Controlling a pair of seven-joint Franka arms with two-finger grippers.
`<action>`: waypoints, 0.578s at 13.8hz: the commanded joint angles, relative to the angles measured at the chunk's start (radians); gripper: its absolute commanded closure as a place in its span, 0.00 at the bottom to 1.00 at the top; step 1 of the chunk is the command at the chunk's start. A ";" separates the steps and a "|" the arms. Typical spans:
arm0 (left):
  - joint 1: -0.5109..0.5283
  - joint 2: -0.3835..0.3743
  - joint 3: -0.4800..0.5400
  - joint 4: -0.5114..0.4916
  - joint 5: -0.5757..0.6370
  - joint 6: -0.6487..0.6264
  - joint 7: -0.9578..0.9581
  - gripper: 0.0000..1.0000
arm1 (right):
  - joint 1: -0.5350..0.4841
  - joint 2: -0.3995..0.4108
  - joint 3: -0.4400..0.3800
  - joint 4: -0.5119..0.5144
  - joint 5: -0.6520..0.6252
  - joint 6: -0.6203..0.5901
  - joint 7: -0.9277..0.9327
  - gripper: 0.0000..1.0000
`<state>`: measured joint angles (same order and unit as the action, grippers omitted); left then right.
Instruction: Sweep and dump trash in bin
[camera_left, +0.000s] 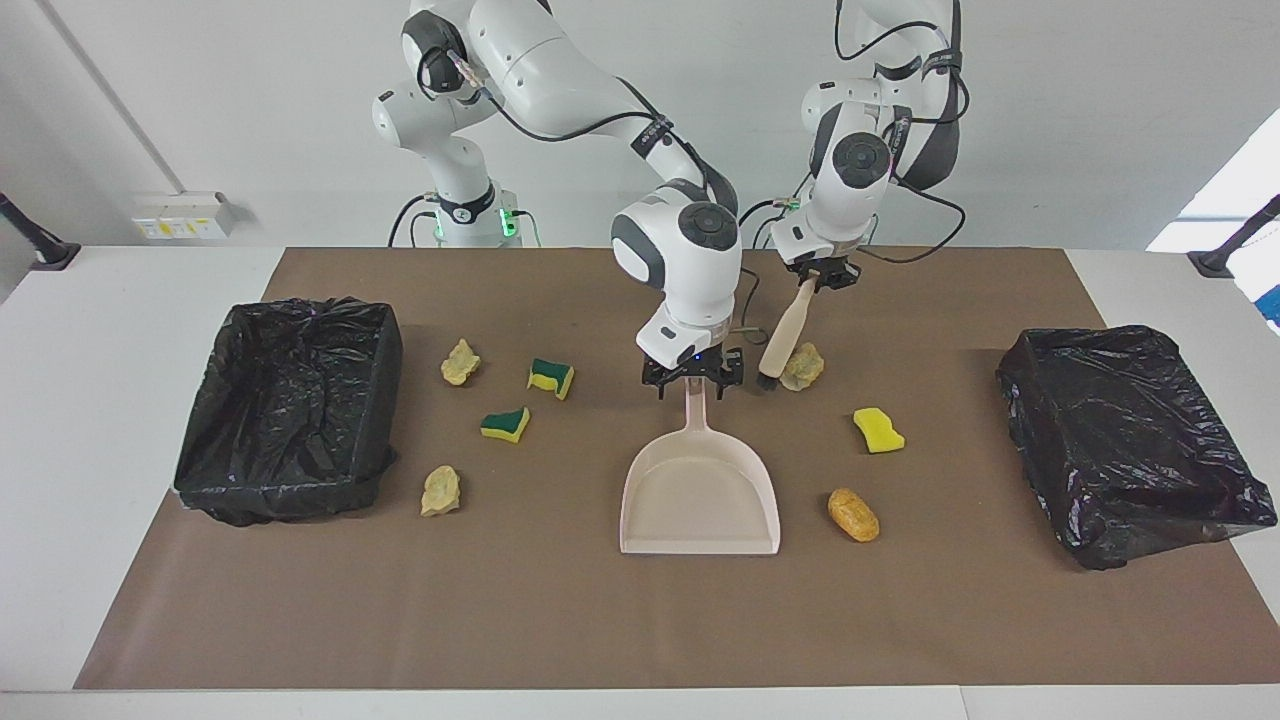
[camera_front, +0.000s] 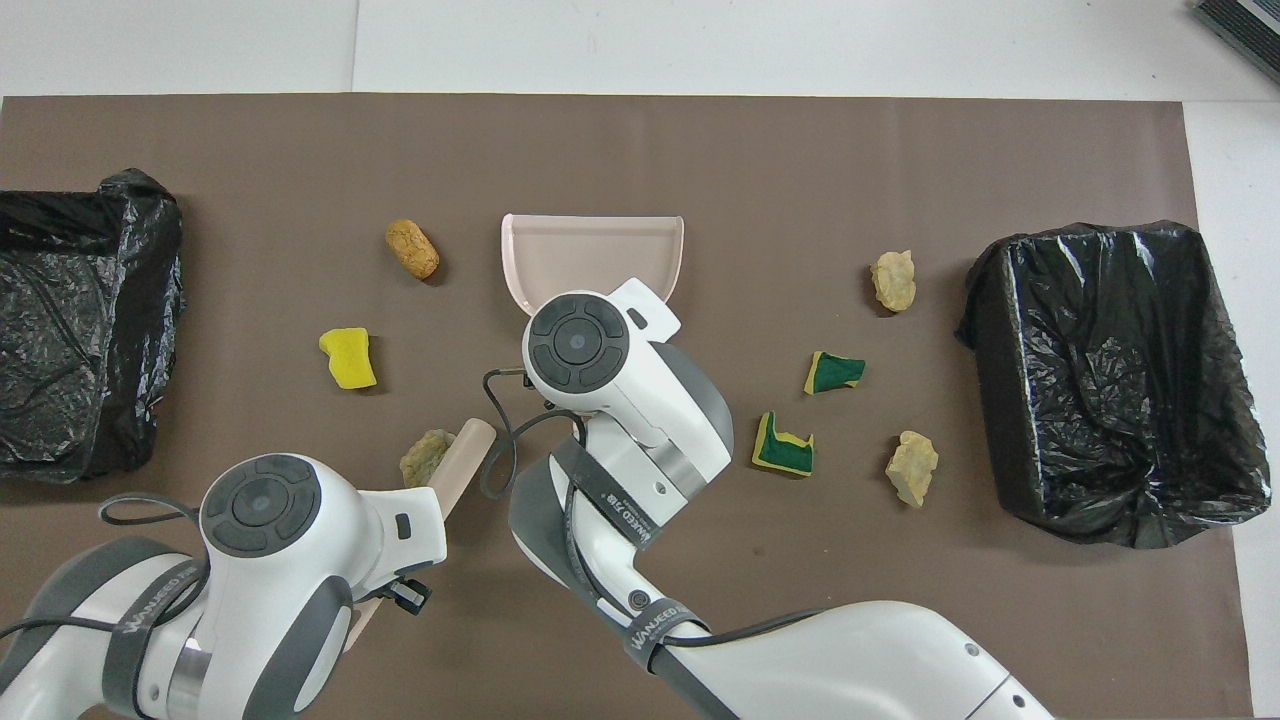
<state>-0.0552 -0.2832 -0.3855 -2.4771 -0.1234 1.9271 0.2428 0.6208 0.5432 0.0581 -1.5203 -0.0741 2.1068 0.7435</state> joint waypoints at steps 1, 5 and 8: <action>0.011 0.024 0.048 -0.005 0.002 0.088 0.055 1.00 | -0.004 -0.002 0.006 0.003 -0.050 0.001 0.010 0.53; 0.011 0.191 0.141 0.128 0.007 0.191 0.084 1.00 | -0.004 -0.003 0.006 0.006 -0.056 -0.043 0.002 1.00; 0.012 0.291 0.206 0.283 0.030 0.169 0.116 1.00 | -0.007 -0.041 0.006 -0.001 -0.036 -0.047 -0.032 1.00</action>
<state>-0.0456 -0.0795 -0.2121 -2.3180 -0.1215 2.1230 0.3405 0.6211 0.5398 0.0580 -1.5165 -0.1074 2.0848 0.7379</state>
